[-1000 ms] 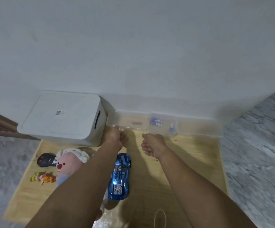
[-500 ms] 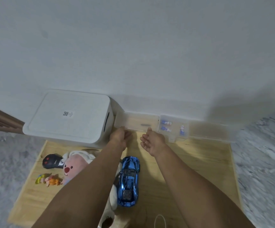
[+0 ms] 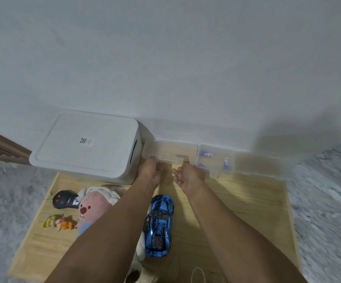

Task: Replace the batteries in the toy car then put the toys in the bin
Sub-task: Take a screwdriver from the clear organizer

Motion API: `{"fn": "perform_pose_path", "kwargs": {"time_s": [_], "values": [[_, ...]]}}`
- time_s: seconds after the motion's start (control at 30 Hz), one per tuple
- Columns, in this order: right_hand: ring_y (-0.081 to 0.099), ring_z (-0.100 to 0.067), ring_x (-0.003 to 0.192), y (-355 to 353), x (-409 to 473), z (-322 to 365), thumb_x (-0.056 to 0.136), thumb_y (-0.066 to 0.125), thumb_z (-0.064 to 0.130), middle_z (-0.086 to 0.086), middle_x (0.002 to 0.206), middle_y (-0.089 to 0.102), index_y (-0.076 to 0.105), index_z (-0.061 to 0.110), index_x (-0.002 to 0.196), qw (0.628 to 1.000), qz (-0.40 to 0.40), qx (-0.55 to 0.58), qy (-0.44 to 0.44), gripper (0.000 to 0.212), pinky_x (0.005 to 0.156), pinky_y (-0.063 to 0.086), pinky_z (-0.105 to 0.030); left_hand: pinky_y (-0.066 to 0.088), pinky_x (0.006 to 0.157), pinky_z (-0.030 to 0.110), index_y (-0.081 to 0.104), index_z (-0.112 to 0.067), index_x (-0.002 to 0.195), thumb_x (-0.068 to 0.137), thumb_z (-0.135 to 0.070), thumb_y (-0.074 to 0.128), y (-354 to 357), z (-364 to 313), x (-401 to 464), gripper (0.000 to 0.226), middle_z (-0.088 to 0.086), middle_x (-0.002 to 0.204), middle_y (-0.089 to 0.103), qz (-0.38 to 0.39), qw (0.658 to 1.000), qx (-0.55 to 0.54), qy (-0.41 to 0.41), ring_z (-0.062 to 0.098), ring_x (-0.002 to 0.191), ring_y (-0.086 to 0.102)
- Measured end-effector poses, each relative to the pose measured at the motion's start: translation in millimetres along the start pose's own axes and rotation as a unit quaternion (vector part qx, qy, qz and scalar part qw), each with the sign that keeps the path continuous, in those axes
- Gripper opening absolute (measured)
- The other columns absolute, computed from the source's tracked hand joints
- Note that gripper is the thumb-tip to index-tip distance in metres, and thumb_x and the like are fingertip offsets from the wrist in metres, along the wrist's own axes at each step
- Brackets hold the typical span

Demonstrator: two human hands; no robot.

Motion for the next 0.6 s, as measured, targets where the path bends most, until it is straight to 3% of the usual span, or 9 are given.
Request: {"fn": "perform_pose_path", "kwargs": {"time_s": [0.13, 0.23, 0.3, 0.33, 0.4, 0.47, 0.53, 0.6], "values": [[0.068, -0.015, 0.068, 0, -4, 3, 0.096, 0.057, 0.033, -0.002, 0.085, 0.065, 0.058, 0.007, 0.101, 1.0, 0.002, -0.001, -0.008, 0.026, 0.06, 0.054, -0.028, 0.053, 0.083, 0.032, 0.055, 0.0, 0.099, 0.1, -0.007, 0.047, 5, -3, -5, 0.01, 0.014, 0.088, 0.059, -0.001, 0.999, -0.034, -0.008, 0.021, 0.075, 0.059], [0.069, -0.016, 0.07, -2, -6, 13, 0.094, 0.062, 0.032, -0.003, 0.082, 0.067, 0.059, 0.01, 0.086, 1.0, -0.001, -0.005, -0.031, 0.024, 0.062, 0.056, -0.028, 0.053, 0.086, 0.036, 0.055, -0.005, 0.093, 0.1, -0.017, 0.051, 3, -2, -6, 0.015, 0.011, 0.083, 0.056, -0.003, 0.999, 0.0, -0.032, 0.02, 0.068, 0.056], [0.067, -0.015, 0.064, -4, -7, 19, 0.092, 0.066, 0.02, -0.004, 0.079, 0.068, 0.064, 0.006, 0.089, 0.999, -0.006, -0.006, -0.048, 0.015, 0.059, 0.055, -0.027, 0.053, 0.075, 0.035, 0.057, -0.01, 0.089, 0.098, -0.025, 0.056, 1, -4, -7, 0.018, 0.007, 0.079, 0.056, -0.016, 0.998, 0.054, -0.038, 0.018, 0.062, 0.053], [0.066, -0.014, 0.061, -4, -8, 21, 0.092, 0.064, 0.012, -0.004, 0.077, 0.067, 0.065, 0.003, 0.096, 0.999, -0.007, -0.003, -0.053, 0.01, 0.057, 0.054, -0.026, 0.053, 0.071, 0.034, 0.06, -0.009, 0.093, 0.095, -0.031, 0.059, -1, -6, -8, 0.022, 0.005, 0.082, 0.06, -0.027, 0.996, 0.077, -0.035, 0.018, 0.064, 0.057], [0.063, -0.016, 0.059, -4, -10, 21, 0.094, 0.054, 0.0, -0.007, 0.076, 0.065, 0.064, -0.001, 0.106, 0.998, -0.002, 0.006, -0.056, 0.015, 0.055, 0.053, -0.026, 0.054, 0.08, 0.036, 0.064, -0.005, 0.111, 0.088, -0.04, 0.067, -7, -11, -8, 0.042, 0.007, 0.102, 0.068, -0.059, 0.992, 0.115, -0.015, 0.025, 0.09, 0.068], [0.064, -0.018, 0.061, -3, -12, 20, 0.096, 0.048, -0.003, -0.009, 0.082, 0.067, 0.063, -0.001, 0.105, 0.998, 0.007, 0.012, -0.063, 0.017, 0.058, 0.055, -0.028, 0.051, 0.088, 0.037, 0.063, -0.003, 0.113, 0.088, -0.042, 0.065, -11, -21, -14, 0.046, 0.012, 0.111, 0.066, -0.105, 0.976, 0.186, 0.036, 0.03, 0.103, 0.064], [0.067, -0.018, 0.066, -2, -15, 22, 0.096, 0.045, -0.006, -0.01, 0.09, 0.068, 0.063, 0.001, 0.104, 0.996, 0.012, 0.027, -0.079, 0.021, 0.062, 0.057, -0.03, 0.048, 0.082, 0.034, 0.065, -0.004, 0.11, 0.094, -0.034, 0.055, -9, -34, -26, 0.035, 0.014, 0.106, 0.065, -0.126, 0.951, 0.25, 0.133, 0.029, 0.094, 0.06], [0.069, -0.018, 0.075, 0, -19, 28, 0.095, 0.045, -0.01, -0.009, 0.097, 0.068, 0.062, 0.004, 0.103, 0.992, 0.016, 0.036, -0.118, 0.023, 0.07, 0.058, -0.032, 0.043, 0.079, 0.032, 0.066, -0.004, 0.113, 0.098, -0.023, 0.048, 2, -47, -44, 0.031, 0.014, 0.105, 0.065, -0.111, 0.88, 0.37, 0.275, 0.028, 0.094, 0.059]]}}
Point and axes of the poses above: each hand's wrist, its own x-axis towards the middle knuckle, its own y-axis out of the palm, z = x × y, the point moved 8 cm from there along x, towards the middle knuckle
